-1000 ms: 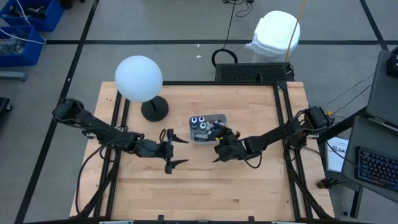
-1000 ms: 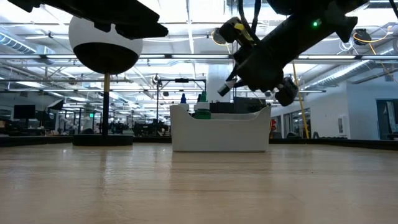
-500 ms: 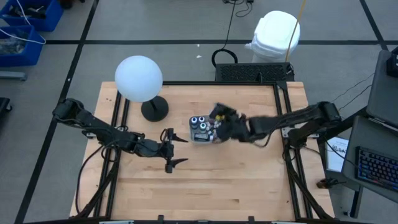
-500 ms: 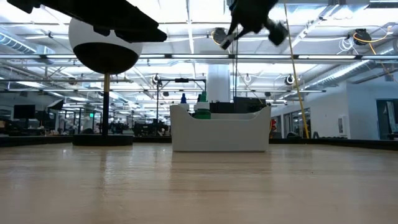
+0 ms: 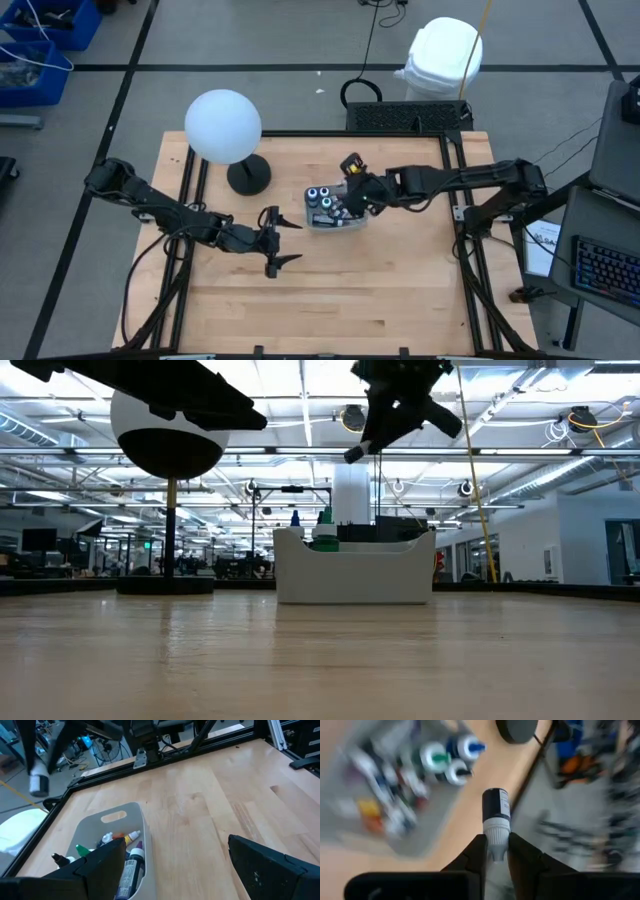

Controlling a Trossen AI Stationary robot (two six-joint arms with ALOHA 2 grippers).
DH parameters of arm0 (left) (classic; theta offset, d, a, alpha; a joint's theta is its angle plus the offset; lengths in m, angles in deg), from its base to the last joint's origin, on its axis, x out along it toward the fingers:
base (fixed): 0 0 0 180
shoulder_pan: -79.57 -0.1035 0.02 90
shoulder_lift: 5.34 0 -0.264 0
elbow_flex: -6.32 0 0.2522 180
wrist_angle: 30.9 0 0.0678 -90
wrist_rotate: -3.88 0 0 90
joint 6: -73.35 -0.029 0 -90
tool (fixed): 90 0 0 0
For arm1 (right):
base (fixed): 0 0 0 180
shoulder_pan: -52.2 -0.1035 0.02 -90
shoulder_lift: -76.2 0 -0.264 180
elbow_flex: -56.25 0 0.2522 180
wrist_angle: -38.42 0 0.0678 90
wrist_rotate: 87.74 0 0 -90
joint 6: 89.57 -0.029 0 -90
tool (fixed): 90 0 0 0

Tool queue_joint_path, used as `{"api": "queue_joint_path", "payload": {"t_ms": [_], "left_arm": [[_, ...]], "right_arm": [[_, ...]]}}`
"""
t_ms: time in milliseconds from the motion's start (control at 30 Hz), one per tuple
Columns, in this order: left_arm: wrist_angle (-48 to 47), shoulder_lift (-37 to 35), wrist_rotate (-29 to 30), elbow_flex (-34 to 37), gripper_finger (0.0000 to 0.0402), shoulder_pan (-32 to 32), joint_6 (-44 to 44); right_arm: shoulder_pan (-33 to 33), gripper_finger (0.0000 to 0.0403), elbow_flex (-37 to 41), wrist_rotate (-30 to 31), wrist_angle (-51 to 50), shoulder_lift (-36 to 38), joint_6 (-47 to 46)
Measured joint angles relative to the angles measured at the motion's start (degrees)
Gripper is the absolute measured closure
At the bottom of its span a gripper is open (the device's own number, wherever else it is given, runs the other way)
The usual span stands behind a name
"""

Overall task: Pick & Place food coloring
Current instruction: Put the small purple food coloring bottle into the gray bin

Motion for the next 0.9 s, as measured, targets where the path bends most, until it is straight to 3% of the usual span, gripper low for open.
{"api": "queue_joint_path", "payload": {"t_ms": [233, 333, 400, 500, 633, 900], "left_arm": [[0.00, -0.02, 0.02, 0.00, 0.0050, 0.00, 0.15], [0.02, -0.02, 0.02, 0.00, 0.0050, 0.00, 0.15], [0.09, -0.02, 0.02, 0.00, 0.0050, -0.02, 0.15], [0.13, 0.00, -0.01, 0.02, 0.0050, -0.63, 0.13], [0.14, -0.02, -0.02, 0.02, 0.0050, -2.25, 0.35], [0.00, 0.00, -2.15, 0.04, 0.0050, -4.93, 2.19]], "right_arm": [[5.28, 0.0353, 0.55, -20.47, -0.83, 0.03, -30.39], [8.07, 0.0353, -0.17, -26.63, -8.14, 0.05, -42.38], [9.06, 0.0353, -0.69, -24.42, -15.04, 0.05, -44.09], [8.53, 0.0353, -2.48, -14.60, -24.19, 0.03, -45.37], [8.10, 0.0353, -7.68, -14.92, -32.68, -2.91, -48.61], [4.73, 0.0353, -26.18, -12.01, -50.01, -24.43, -46.99]]}}
